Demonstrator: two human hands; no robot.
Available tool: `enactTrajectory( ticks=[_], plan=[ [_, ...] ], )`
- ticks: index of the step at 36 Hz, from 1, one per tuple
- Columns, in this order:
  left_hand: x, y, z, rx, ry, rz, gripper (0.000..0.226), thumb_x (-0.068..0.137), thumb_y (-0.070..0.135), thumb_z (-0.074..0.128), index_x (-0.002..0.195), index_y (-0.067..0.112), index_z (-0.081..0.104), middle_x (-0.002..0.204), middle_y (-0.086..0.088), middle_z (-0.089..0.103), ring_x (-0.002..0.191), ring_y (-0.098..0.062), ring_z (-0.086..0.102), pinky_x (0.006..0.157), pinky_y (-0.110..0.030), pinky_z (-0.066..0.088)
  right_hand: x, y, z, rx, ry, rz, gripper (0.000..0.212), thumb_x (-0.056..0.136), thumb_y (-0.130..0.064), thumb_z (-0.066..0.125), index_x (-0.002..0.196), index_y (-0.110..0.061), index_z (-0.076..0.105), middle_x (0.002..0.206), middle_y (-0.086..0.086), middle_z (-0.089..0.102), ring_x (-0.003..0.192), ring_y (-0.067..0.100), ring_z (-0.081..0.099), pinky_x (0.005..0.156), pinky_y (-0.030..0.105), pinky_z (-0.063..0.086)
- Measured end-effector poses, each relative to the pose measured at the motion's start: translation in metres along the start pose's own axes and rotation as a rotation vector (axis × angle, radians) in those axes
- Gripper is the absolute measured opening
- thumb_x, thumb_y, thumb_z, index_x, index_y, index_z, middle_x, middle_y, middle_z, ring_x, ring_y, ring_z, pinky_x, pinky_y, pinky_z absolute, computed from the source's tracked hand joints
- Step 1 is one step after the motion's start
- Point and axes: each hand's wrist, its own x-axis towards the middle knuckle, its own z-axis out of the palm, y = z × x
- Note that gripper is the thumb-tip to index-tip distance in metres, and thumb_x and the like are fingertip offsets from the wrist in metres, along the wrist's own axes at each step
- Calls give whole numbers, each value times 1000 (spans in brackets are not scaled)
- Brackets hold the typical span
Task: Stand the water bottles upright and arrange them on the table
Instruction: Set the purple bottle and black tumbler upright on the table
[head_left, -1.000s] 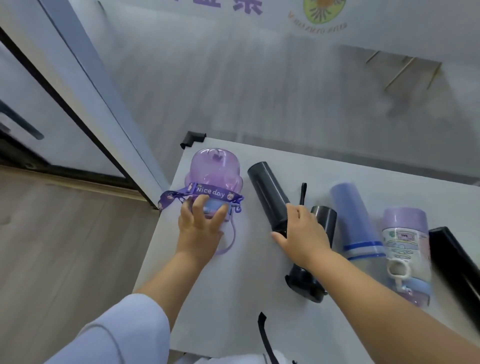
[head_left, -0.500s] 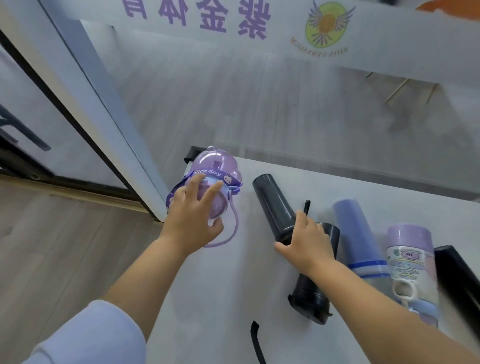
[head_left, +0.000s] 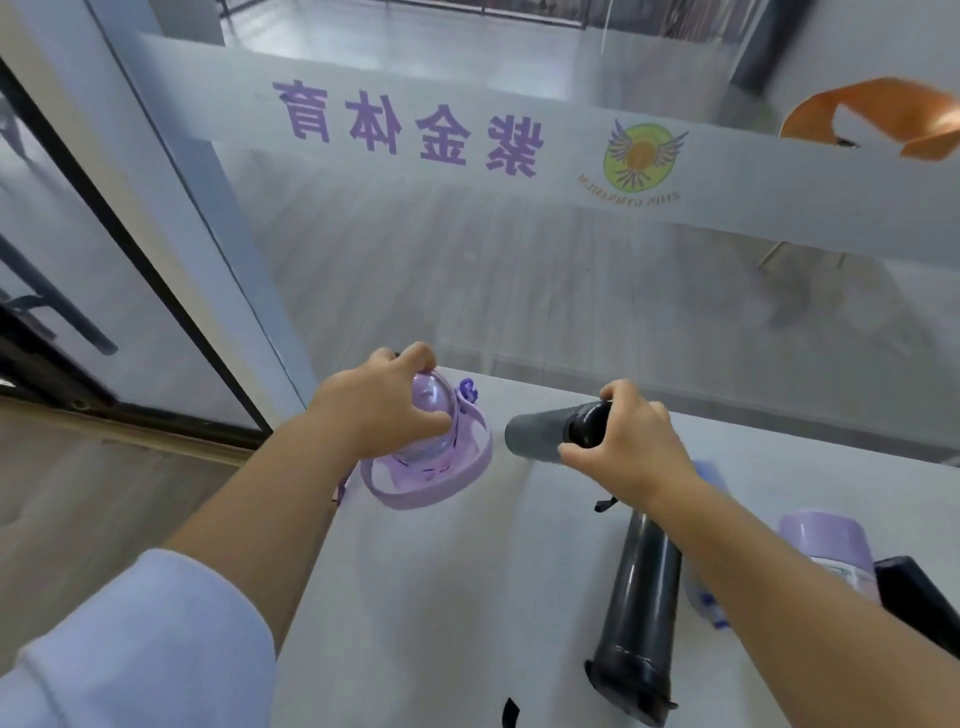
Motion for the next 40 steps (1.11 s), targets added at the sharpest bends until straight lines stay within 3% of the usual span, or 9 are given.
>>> enactTrajectory(
  ticks=[4,7,10,13,15,22,29,37,40],
  plan=[
    [3,1,1,40,-66,-2,50,73,46,55,119,37,38,111,1,44,86,-29,55,71,-30,40,14,-9,-11,-81,-14,-80,53,67,-37,69,109,-13,47,96,3,53,100,27,47,81,43,51],
    [4,-2,8,50,-105,7,54,75,47,56,125,36,38,123,-1,46,90,-28,57,74,-31,44,26,-11,-14,-124,-23,-146,52,65,-39,71,105,-11,52,97,6,57,94,29,52,74,41,53],
    [4,-6,14,-15,-105,33,61,79,41,55,136,35,34,139,0,38,99,-26,58,81,-34,51,34,-16,-16,-191,-59,-217,50,67,-39,73,103,-10,55,99,8,56,92,28,53,71,33,43],
    [3,-12,17,-143,-86,54,66,81,34,59,141,31,32,146,2,28,111,-23,52,90,-32,49,38,-20,-19,-205,-120,-277,56,68,-39,75,112,-10,55,109,8,55,100,28,53,77,35,46],
    [2,-15,18,-177,-32,67,65,81,35,64,139,28,36,142,1,30,117,-23,47,97,-31,43,38,-22,-21,-210,-162,-324,65,68,-38,77,123,-14,52,119,5,54,108,26,51,83,36,47],
    [-4,-15,19,-166,77,122,61,81,37,68,135,24,43,139,1,41,114,-22,50,90,-28,42,31,-19,-22,-221,-204,-374,73,70,-37,77,133,-19,44,131,1,49,115,24,49,91,39,47],
    [-12,-8,12,-108,60,115,59,84,37,64,137,24,43,143,3,41,115,-21,53,88,-29,42,23,-17,-24,-253,-265,-335,73,75,-40,71,137,-18,38,131,3,46,112,26,49,82,39,52],
    [-27,-3,-4,-71,125,120,34,85,39,61,118,29,60,119,0,61,95,-17,53,77,-28,40,14,-11,-36,-173,-153,-324,73,77,-44,70,139,-19,40,142,3,42,132,27,33,105,42,38],
    [-38,4,-9,-98,168,128,28,84,39,62,109,29,64,110,0,64,94,-19,57,75,-29,44,3,-2,-50,-125,-77,-305,64,80,-43,67,136,-22,43,143,-1,42,133,22,34,104,37,35]
  ],
)
